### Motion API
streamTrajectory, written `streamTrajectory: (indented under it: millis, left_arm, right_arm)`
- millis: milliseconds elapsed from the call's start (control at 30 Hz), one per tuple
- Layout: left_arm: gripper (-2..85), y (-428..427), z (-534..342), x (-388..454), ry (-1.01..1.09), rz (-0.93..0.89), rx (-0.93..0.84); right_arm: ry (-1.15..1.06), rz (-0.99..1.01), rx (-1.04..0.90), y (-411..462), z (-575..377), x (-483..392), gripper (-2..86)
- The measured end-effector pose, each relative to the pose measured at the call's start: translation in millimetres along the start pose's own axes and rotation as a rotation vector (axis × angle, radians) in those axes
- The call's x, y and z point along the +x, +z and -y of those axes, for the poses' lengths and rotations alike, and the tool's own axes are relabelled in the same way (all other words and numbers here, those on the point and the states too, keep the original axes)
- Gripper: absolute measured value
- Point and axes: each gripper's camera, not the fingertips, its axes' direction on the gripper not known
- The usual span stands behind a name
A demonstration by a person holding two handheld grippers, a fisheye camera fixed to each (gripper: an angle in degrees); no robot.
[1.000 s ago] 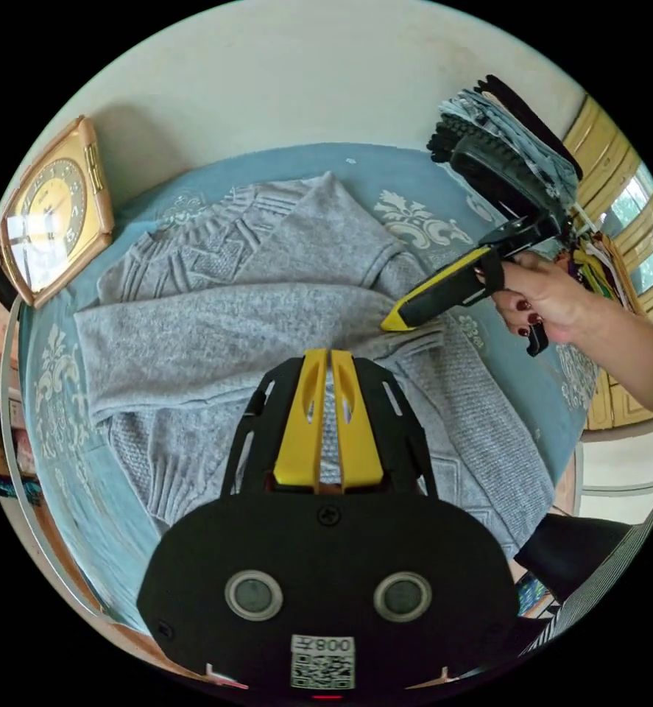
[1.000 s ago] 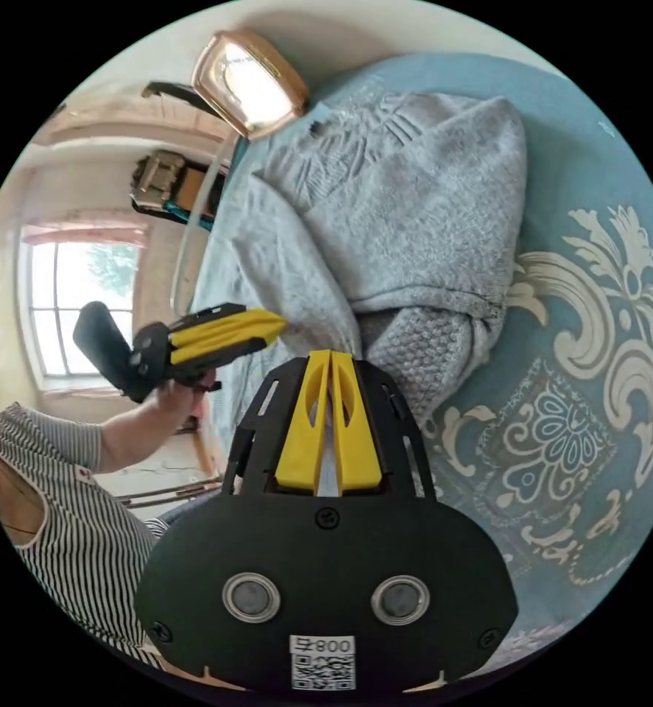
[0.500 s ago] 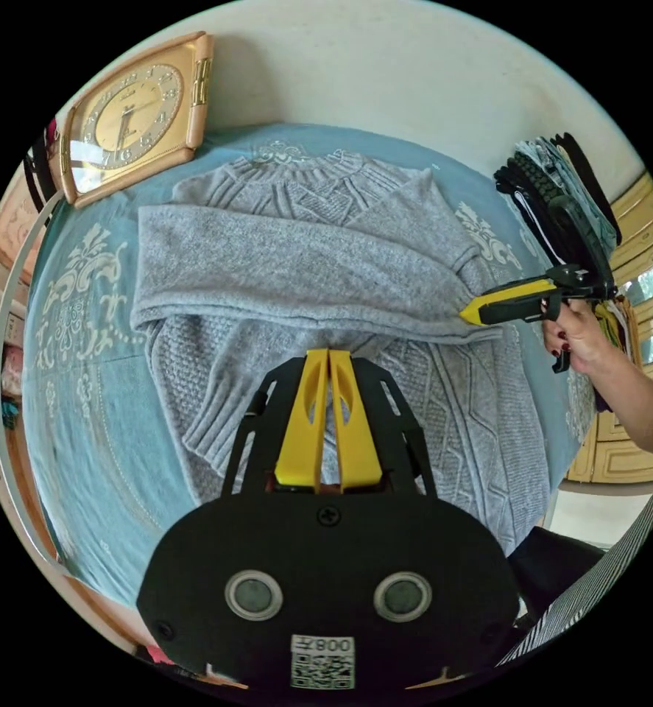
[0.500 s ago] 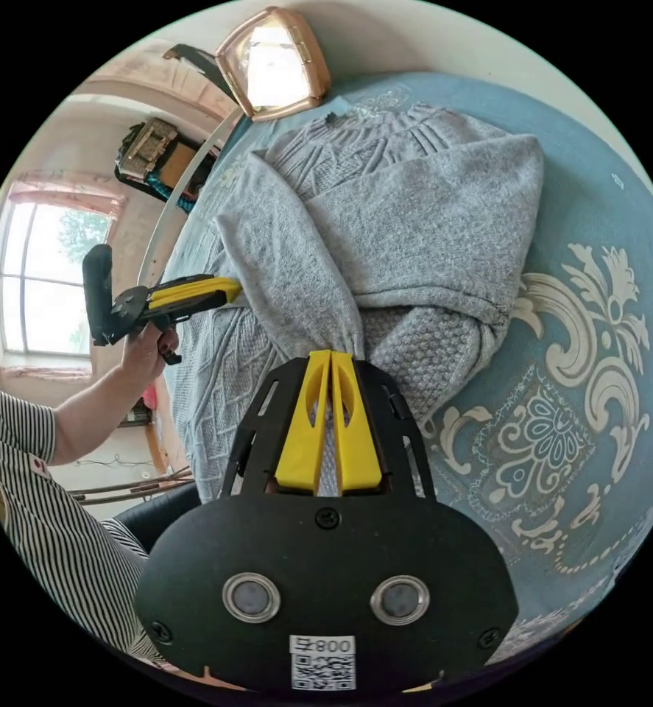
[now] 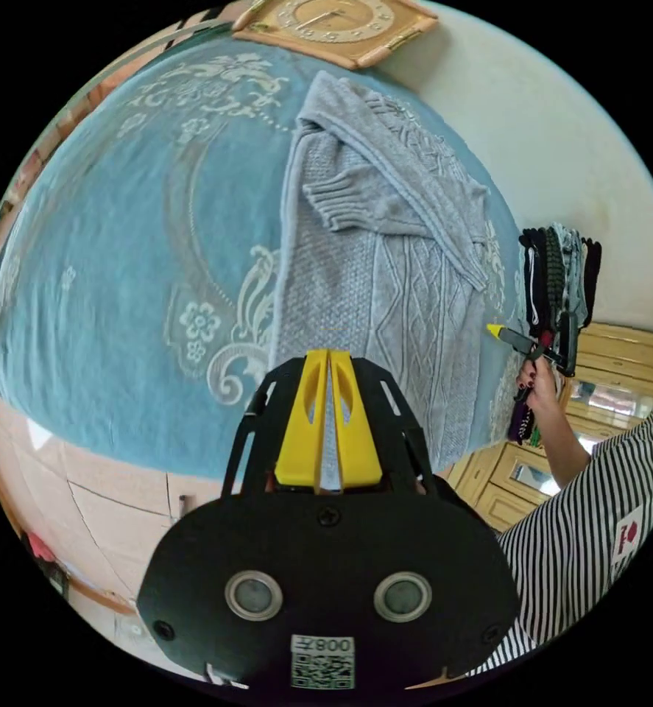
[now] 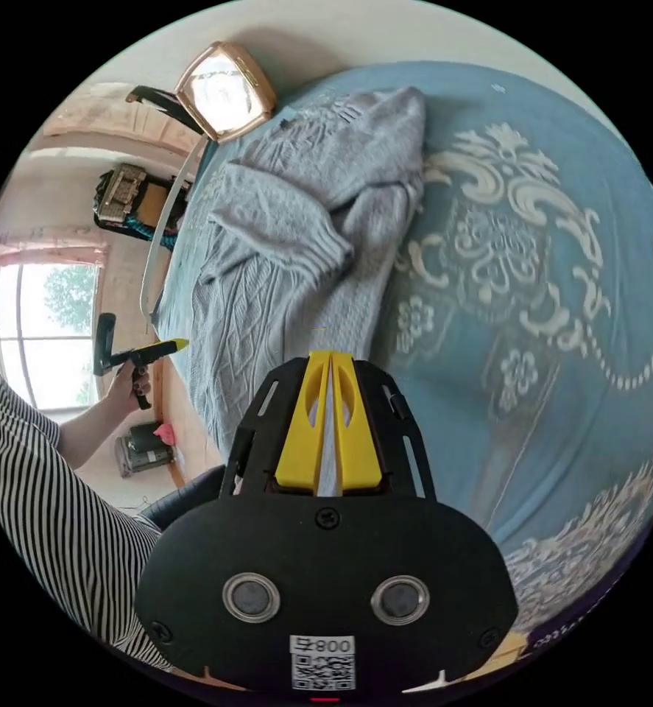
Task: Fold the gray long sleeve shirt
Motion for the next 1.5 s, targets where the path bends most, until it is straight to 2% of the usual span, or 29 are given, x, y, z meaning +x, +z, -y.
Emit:
streamTrajectory:
  millis: [200,567,900,1100,1300,1500]
  left_arm:
    - [1.9,21.1,-42.8,-63.8,-0.121,0.019,-0.11]
    - [7.0,122.5,-75.0,-147.5,-0.111,-0.132,-0.379]
    - [7.9,177.2,-95.9,-191.7,-0.12,-0.202,-0.366]
    - [8.7,223.0,-106.4,-211.3,-0.113,-0.216,-0.402]
    - [9.1,257.2,-113.9,-225.4,-0.094,-0.207,-0.444]
    - [9.1,283.9,-119.7,-225.3,-0.001,-0.203,-0.487]
  right_arm:
    - [0.138,0.037,-0.125,-6.3,-82.0,10.2,0.1]
    - [0.396,-0.003,-0.118,-41.4,-179.0,21.6,0.0]
    - [0.312,-0.168,-0.235,-42.8,-187.8,-9.9,0.0]
    - [0.36,-0.123,-0.202,-58.5,-207.0,-9.1,0.0]
    - [0.357,-0.233,-0.207,-67.9,-219.3,-30.3,0.1]
    - [0.372,-0.258,-0.19,-80.0,-238.1,-40.2,0.1]
